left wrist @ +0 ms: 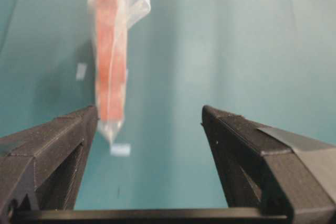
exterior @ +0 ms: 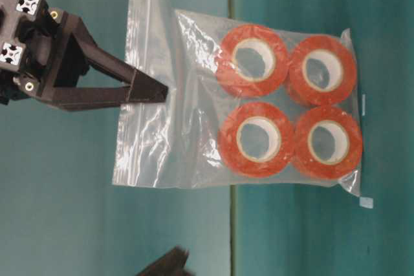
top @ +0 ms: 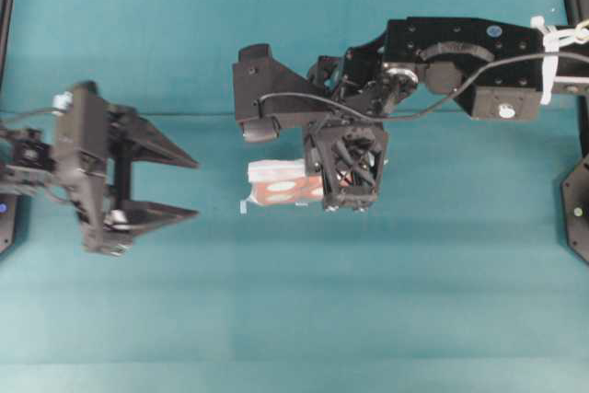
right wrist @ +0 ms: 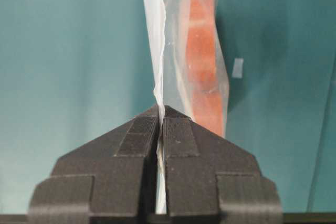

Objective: Hand over the clear zip bag and make it stand upright.
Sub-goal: 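Move the open left gripper to the bag's bottom edge and close it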

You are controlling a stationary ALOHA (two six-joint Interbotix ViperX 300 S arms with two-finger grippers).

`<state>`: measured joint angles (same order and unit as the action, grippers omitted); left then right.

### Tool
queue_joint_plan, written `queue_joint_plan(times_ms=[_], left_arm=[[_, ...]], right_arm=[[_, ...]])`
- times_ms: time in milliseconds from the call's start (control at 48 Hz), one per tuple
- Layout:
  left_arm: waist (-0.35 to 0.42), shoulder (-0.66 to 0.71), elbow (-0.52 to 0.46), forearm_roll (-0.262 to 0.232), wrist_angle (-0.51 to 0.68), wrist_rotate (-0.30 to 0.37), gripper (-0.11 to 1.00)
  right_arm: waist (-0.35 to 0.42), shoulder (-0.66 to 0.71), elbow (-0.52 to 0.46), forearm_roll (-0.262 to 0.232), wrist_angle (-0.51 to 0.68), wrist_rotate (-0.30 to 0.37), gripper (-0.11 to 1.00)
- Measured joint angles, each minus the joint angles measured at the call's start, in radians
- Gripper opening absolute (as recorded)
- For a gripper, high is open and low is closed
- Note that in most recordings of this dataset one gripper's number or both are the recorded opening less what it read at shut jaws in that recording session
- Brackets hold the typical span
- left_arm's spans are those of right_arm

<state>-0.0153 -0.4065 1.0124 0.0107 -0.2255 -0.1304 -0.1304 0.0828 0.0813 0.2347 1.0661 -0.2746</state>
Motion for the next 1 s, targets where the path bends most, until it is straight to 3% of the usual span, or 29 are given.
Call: queue_joint_plan(times_ms=[521,791,999], left_arm=[[0.087,0.287,-0.048,-0.002,-0.153,-0.012,0.94],[0.074,0.425,-0.081,-0.002,-0.255,-0.117,0.94],[0.048,0.499,-0.117,0.000,-0.290,-0.133,0.94]], right_arm=[[0.002,0.000,-0.002,0.000,-0.009,0.000,0.02],[0.000,0.000,-0.002,0.000,-0.015,0.000,0.02],[0.000,0.000,0.000,0.000,-0.020,0.000,0.02]])
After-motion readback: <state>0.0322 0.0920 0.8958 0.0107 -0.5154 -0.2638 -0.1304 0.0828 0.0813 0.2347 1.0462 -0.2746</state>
